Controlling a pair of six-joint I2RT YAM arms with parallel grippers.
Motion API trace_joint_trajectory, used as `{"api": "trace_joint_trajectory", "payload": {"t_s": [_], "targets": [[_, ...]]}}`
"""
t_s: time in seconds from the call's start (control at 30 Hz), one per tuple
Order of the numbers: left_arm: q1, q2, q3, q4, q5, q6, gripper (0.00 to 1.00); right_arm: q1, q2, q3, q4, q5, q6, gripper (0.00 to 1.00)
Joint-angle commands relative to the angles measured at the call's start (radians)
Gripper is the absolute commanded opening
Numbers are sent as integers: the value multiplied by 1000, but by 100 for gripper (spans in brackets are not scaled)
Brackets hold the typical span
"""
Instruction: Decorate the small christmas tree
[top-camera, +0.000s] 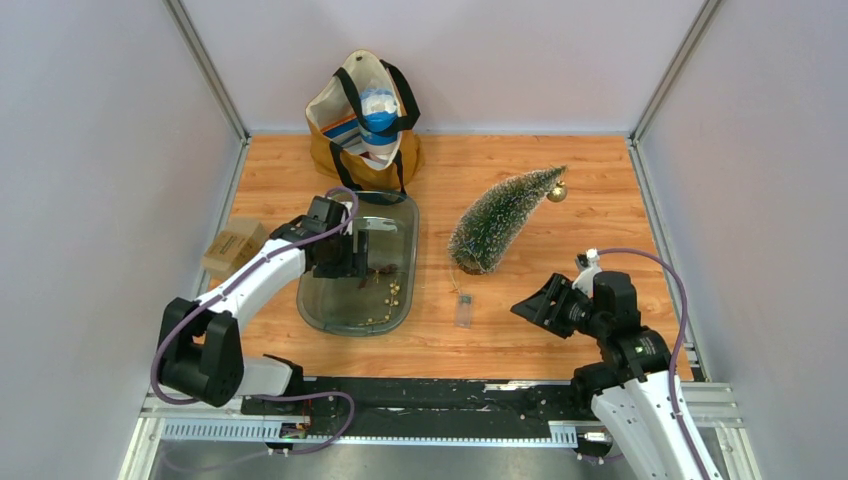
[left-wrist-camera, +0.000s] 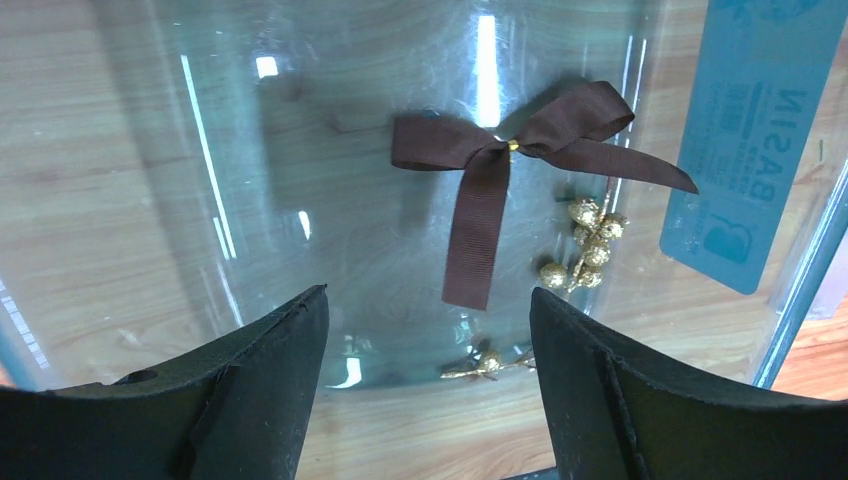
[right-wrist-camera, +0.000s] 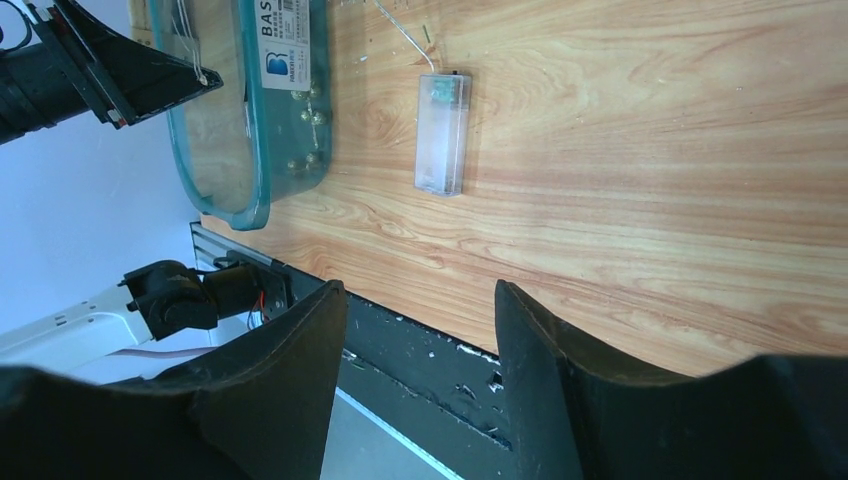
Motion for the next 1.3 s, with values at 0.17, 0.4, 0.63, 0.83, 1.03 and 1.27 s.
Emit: {"api": "trace_joint_trajectory", "payload": {"t_s": [0.17,0.4,0.63,0.83,1.03,1.27], "targets": [[-101,31,59,11,-9,-81,80,7,-6,-18,21,-4,-2,58],[-221,-40,42,5,-21,-150,80,7,-12,-23,23,1,-3,58],[-239,89,94,40,-43,-157,71,7,-4,-3,32,-4,-3,58],[-259,204,122,86,-27,-161,65,7,-4,17,18,7,-16,58],[-267,278,123,109,-34,-175,60,7,-9,22,7,10,-14,59],[-281,350,142,128,-26,-171,53,6,-3,22,13,13,-11,59]]}}
